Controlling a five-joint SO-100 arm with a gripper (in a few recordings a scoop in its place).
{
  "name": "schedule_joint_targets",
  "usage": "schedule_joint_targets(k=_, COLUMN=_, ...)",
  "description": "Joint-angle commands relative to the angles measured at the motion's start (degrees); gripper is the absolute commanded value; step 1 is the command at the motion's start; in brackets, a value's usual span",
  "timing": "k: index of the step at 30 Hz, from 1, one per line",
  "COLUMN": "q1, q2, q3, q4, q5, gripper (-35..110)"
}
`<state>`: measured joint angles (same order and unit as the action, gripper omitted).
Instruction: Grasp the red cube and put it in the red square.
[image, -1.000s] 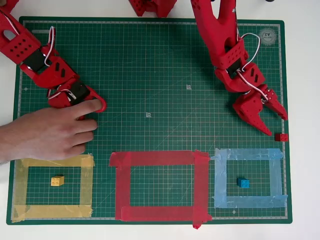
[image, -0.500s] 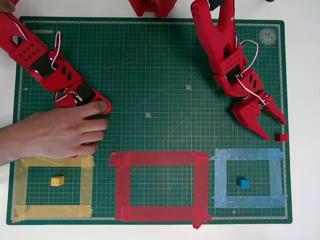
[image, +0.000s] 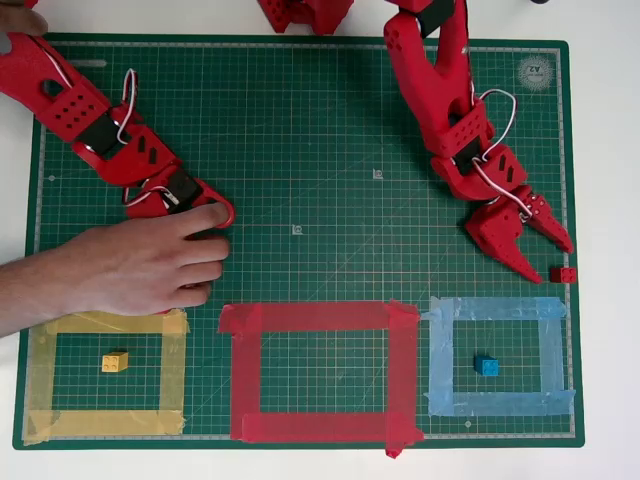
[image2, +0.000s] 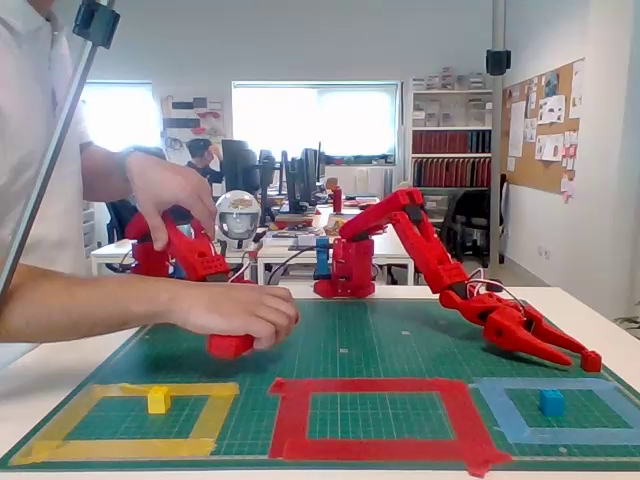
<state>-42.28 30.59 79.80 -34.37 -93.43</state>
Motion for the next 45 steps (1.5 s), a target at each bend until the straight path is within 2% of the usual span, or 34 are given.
schedule_joint_targets(k=1, q1=-1.49, q2=1.32, q3=-3.87, q4=-0.53, q5=-0.26, gripper=26)
schedule_joint_targets(k=20, q1=-2.29, q2=-4.57, q3=-17.84, q4=10.9, q5=1.85, gripper=26)
schedule_joint_targets(k=45, q1=-1.85, q2=-5.1, q3=-24.52, q4=21.71, q5=3.08, gripper=26)
